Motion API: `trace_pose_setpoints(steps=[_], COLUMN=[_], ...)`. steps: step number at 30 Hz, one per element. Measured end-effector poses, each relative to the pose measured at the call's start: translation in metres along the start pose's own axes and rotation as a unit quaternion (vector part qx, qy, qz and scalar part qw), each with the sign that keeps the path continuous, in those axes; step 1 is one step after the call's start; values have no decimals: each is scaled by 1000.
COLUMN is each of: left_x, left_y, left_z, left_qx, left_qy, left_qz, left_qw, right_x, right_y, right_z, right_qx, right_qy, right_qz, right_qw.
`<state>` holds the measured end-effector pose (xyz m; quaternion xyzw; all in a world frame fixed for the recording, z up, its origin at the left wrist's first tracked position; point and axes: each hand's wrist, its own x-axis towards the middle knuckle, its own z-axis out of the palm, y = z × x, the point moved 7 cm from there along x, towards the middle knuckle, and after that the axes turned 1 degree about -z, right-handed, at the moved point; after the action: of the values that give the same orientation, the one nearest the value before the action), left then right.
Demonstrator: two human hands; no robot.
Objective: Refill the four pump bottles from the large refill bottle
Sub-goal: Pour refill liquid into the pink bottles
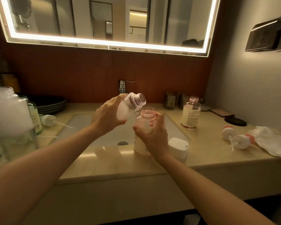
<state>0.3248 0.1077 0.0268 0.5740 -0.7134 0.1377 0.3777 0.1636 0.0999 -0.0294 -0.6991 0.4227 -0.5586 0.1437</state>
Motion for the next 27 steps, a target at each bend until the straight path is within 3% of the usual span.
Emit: trace_pose_setpoints(steps=[14, 27], left_x=[7, 12], left_y=[17, 15], left_z=[-14, -15], left_qx=[120, 142], left_qy=[25, 18], left_qz=[119, 140], left_qw=[985, 980], right_x=[-1, 0], right_y=[3, 6], right_z=[1, 2], right_qx=[-1, 2], right_qy=[12, 22], right_qz=[-16, -20], right_qw=[1000, 1000])
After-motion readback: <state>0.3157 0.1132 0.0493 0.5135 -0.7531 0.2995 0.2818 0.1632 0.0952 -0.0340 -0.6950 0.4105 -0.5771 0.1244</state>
